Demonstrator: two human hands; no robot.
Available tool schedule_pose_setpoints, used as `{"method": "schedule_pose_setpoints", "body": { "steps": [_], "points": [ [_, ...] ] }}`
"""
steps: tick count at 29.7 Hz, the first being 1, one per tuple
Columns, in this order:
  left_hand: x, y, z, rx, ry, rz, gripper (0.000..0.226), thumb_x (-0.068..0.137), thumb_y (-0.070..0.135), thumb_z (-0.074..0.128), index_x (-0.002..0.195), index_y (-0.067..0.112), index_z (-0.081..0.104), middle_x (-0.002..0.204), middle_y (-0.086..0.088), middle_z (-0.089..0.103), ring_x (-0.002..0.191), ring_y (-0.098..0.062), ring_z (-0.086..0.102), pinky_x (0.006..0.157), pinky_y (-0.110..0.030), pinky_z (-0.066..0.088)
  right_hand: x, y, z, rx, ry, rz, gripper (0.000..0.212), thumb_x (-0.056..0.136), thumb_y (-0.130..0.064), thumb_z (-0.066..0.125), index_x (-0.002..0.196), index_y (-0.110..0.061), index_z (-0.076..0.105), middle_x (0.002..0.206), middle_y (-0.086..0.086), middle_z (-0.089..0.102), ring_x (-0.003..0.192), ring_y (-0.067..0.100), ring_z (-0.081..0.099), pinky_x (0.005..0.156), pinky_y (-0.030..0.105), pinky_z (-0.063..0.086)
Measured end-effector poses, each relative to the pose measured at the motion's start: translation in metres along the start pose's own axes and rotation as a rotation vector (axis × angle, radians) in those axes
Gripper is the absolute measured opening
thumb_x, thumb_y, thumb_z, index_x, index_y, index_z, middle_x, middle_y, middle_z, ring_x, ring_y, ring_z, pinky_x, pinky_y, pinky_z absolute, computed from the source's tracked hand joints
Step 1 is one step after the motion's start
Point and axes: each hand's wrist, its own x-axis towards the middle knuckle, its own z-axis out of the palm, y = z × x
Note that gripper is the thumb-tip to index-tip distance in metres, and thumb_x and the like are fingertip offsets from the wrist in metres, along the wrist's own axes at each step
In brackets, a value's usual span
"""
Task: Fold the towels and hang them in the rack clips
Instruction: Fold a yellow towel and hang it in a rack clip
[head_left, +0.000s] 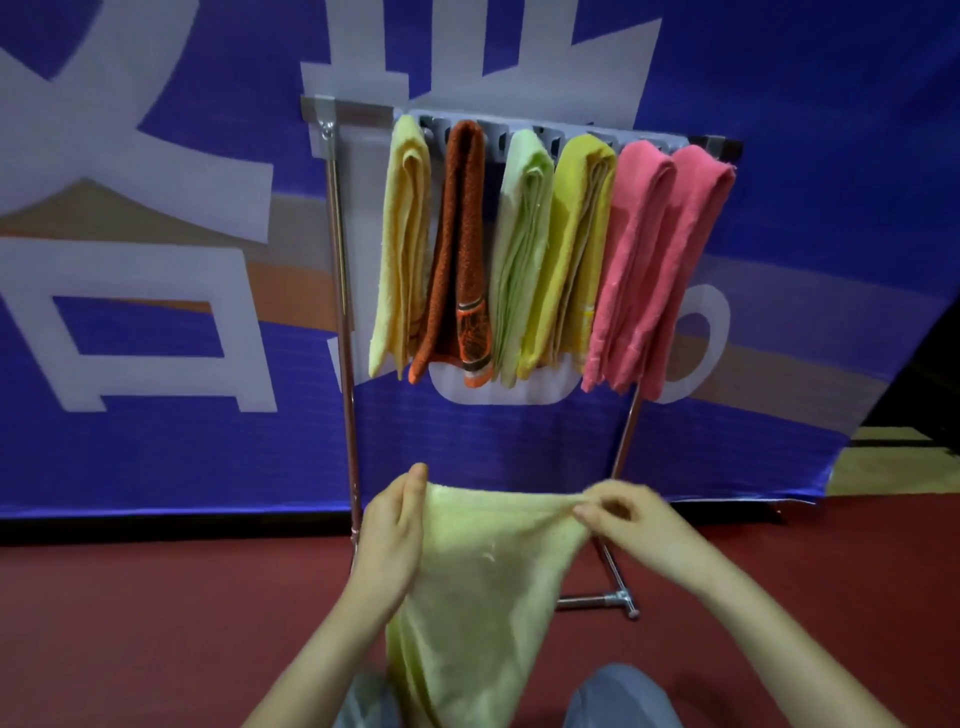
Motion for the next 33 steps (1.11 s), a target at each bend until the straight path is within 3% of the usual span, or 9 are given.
{"method": "schedule_pose_setpoints", "body": {
  "steps": [4, 9, 11, 14, 16, 18, 23, 29, 33],
  "points": [
    [-0.012, 0.004, 0.005, -0.140, 0.030, 0.003, 0.039, 0.094, 0.027, 0.037, 0.059, 0.013, 0.032, 0.057, -0.001, 0.027, 0.051, -0.005, 0.028, 0.048, -0.019, 0.024, -0.010, -0.012, -0.011, 0.212, 0.047, -0.011, 0.024, 0.086, -0.003, 0.056, 0.062, -0.006, 0.054, 0.065, 0.008, 0.053, 0.061, 0.005, 0.051, 0.060, 0.016, 0.043],
    [-0.033, -0.002, -0.006, -0.158, -0.074, 0.008, 0.035, 0.090, 0.016, 0.048, 0.062, -0.005, 0.050, 0.054, 0.001, 0.039, 0.049, -0.003, 0.034, 0.047, -0.014, 0.028, -0.025, -0.009, -0.016, 0.355, 0.167, 0.016, 0.015, 0.083, -0.001, 0.057, 0.078, -0.013, 0.063, 0.065, 0.001, 0.061, 0.062, 0.003, 0.055, 0.058, 0.012, 0.044],
    [-0.038, -0.003, -0.011, -0.171, -0.114, -0.013, 0.030, 0.089, 0.013, 0.051, 0.064, -0.005, 0.055, 0.053, 0.005, 0.046, 0.048, -0.002, 0.040, 0.047, -0.010, 0.032, -0.028, -0.009, -0.016, 0.428, 0.213, 0.031, 0.018, 0.083, -0.004, 0.058, 0.089, -0.021, 0.062, 0.069, 0.008, 0.059, 0.069, 0.011, 0.054, 0.060, 0.013, 0.045],
    [-0.053, -0.003, -0.016, -0.167, -0.085, -0.020, 0.026, 0.087, 0.009, 0.053, 0.071, -0.010, 0.060, 0.065, -0.008, 0.054, 0.060, -0.004, 0.046, 0.054, -0.010, 0.037, -0.039, -0.006, -0.009, 0.451, 0.221, 0.048, 0.024, 0.083, -0.005, 0.058, 0.096, -0.025, 0.060, 0.073, 0.016, 0.056, 0.074, 0.019, 0.052, 0.065, 0.015, 0.046],
    [-0.061, -0.001, -0.018, -0.155, -0.016, -0.052, 0.025, 0.087, 0.010, 0.054, 0.069, -0.005, 0.062, 0.063, -0.005, 0.056, 0.059, -0.003, 0.046, 0.054, -0.009, 0.036, -0.043, -0.007, -0.003, 0.450, 0.260, 0.075, 0.020, 0.081, -0.004, 0.060, 0.093, -0.020, 0.063, 0.066, 0.008, 0.064, 0.070, 0.010, 0.057, 0.067, 0.014, 0.048],
    [-0.072, 0.001, -0.020, -0.165, 0.052, -0.081, 0.026, 0.087, 0.011, 0.054, 0.061, 0.007, 0.061, 0.050, 0.011, 0.056, 0.050, 0.000, 0.045, 0.051, -0.008, 0.035, -0.047, -0.009, 0.002, 0.467, 0.300, 0.105, 0.012, 0.079, -0.004, 0.062, 0.087, -0.012, 0.066, 0.058, -0.004, 0.069, 0.063, 0.002, 0.061, 0.063, 0.013, 0.050],
    [-0.107, 0.010, -0.021, -0.281, 0.176, -0.156, 0.027, 0.087, 0.011, 0.052, 0.061, 0.014, 0.057, 0.039, 0.012, 0.056, 0.038, 0.003, 0.048, 0.043, -0.005, 0.037, -0.054, -0.023, 0.009, 0.464, 0.295, 0.084, 0.015, 0.078, -0.002, 0.064, 0.073, -0.017, 0.066, 0.055, -0.007, 0.069, 0.058, 0.002, 0.063, 0.061, 0.016, 0.053],
    [-0.086, 0.041, -0.035, -0.238, 0.232, 0.007, 0.025, 0.088, 0.023, 0.054, 0.064, 0.021, 0.059, 0.046, 0.010, 0.058, 0.046, 0.002, 0.051, 0.053, -0.011, 0.044, -0.053, -0.070, -0.012, 0.401, 0.375, -0.078, 0.019, 0.081, -0.003, 0.061, 0.074, -0.020, 0.063, 0.053, -0.014, 0.067, 0.055, -0.002, 0.060, 0.057, 0.013, 0.052],
    [-0.048, 0.104, -0.052, -0.149, 0.195, 0.270, 0.027, 0.090, 0.029, 0.050, 0.064, 0.024, 0.056, 0.060, 0.005, 0.053, 0.053, 0.000, 0.051, 0.055, -0.022, 0.048, -0.050, -0.120, -0.052, 0.362, 0.501, -0.229, 0.014, 0.082, -0.012, 0.062, 0.076, -0.025, 0.063, 0.054, -0.018, 0.065, 0.058, -0.002, 0.060, 0.057, 0.019, 0.053]
  ]
}}
